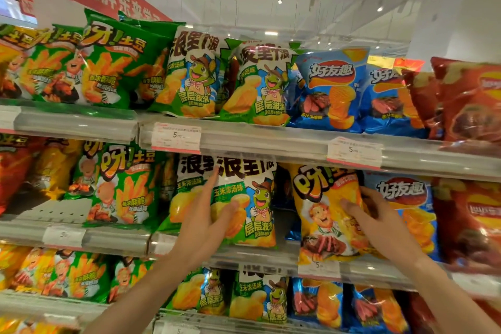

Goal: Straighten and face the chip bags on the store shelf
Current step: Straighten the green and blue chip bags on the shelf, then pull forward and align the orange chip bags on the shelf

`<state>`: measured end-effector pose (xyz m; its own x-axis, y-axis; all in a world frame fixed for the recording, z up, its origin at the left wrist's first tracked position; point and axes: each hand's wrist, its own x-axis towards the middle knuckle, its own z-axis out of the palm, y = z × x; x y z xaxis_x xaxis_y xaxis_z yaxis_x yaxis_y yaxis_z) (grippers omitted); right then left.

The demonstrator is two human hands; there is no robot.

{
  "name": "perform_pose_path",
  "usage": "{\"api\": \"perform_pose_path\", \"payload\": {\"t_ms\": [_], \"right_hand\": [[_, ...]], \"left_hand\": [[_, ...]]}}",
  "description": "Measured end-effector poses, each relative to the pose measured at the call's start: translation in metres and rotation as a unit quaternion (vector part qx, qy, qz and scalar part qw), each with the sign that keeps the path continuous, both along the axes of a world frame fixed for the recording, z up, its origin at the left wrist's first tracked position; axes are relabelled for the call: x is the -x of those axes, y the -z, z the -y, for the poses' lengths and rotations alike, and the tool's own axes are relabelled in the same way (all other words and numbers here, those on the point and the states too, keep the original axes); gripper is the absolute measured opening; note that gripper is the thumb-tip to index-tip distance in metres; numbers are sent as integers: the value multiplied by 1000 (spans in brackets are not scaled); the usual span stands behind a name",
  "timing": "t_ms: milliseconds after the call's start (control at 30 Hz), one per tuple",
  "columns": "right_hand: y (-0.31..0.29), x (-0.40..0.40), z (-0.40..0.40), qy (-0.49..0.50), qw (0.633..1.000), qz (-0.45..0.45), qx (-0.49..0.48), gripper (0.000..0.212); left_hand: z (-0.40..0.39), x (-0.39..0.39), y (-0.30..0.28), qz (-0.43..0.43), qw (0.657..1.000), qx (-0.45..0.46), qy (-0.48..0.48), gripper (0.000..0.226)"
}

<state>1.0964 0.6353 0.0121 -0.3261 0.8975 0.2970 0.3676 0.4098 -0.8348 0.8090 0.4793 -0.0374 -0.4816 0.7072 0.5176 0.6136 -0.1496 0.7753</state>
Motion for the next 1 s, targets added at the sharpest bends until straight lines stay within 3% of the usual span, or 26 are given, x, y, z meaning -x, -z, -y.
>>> {"api": "perform_pose_path", "payload": {"t_ms": [300,400,500,567,667,833,1000], "right_hand": [[8,-33,-8,16,999,-16,26,49],[10,-35,-10,18,999,-5,25,48],[12,-34,-10,11,1000,-8,23,53],[13,-34,-10,6,1000,-14,23,52],[14,-33,-11,1,999,-21,25,54],[18,-32,-8,-3,998,-43,44,56],[21,-35,-1,-14,997,-62,52,36]], "left_hand": [[-51,-19,3,-108,990,70,-59,68],[-57,-20,12,-214,959,134,-128,67],[-57,-21,17,-303,923,92,-217,74],[-57,-20,18,-332,916,56,-218,68],[-61,-17,25,-406,893,69,-183,61],[-67,-14,29,-402,888,117,-190,59],[-55,-29,18,-353,919,53,-166,56]]}}
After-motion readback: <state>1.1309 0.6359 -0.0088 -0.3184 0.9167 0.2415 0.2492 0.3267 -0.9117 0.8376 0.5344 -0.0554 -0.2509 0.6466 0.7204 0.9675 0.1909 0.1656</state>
